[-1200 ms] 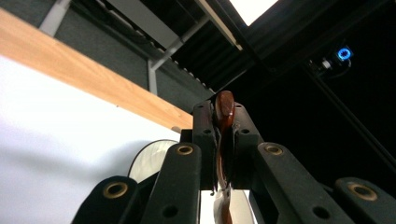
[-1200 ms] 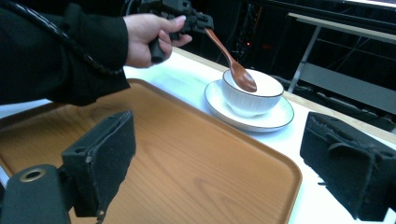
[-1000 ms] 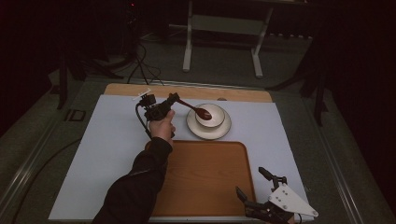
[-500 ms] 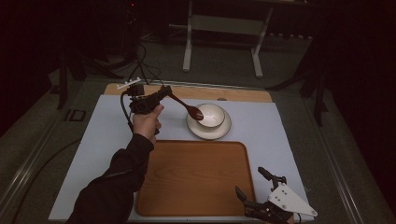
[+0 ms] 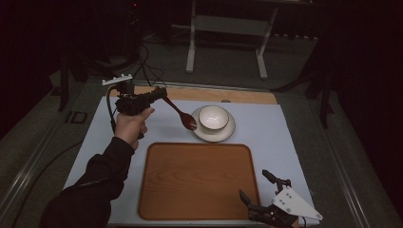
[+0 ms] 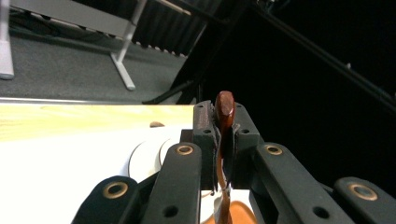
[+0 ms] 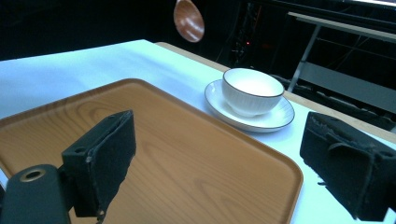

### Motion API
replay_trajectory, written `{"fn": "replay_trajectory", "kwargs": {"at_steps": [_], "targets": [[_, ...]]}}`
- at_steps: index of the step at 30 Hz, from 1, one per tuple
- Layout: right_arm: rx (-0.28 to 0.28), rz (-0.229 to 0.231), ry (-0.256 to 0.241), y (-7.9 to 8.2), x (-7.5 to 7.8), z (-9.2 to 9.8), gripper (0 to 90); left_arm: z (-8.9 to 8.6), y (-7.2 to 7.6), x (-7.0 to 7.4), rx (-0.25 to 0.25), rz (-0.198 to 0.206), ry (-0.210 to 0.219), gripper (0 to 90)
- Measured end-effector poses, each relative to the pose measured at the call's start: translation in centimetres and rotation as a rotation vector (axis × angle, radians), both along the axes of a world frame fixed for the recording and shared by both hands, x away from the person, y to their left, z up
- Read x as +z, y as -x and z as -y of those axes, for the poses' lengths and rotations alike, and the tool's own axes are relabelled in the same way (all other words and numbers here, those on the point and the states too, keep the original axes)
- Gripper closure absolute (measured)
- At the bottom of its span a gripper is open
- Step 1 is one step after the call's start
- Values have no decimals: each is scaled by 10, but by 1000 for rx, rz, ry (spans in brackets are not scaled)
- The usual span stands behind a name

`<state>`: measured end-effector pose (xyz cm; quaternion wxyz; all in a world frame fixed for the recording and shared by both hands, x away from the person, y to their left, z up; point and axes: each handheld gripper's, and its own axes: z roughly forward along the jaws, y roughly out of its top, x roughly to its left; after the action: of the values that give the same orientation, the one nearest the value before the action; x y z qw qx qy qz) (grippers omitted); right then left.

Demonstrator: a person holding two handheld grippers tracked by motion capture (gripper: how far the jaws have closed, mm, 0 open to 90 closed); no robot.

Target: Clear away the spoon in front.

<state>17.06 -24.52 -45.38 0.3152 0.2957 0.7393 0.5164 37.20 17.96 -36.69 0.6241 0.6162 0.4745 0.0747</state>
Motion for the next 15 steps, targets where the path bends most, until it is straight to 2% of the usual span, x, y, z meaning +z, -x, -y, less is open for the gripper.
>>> {"fn": "replay_trajectory", "kwargs": {"at_steps": [2, 8, 15], "targets": [[0, 0, -1, 0, 0, 0, 104, -1, 3, 4, -26, -4, -33, 840], [1, 7, -3, 1, 1, -1, 104, -5, 15, 16, -92, -7, -93, 839], [3, 3, 0, 1, 1, -2, 104, -7, 30, 20, -164, -22, -183, 839]]}}
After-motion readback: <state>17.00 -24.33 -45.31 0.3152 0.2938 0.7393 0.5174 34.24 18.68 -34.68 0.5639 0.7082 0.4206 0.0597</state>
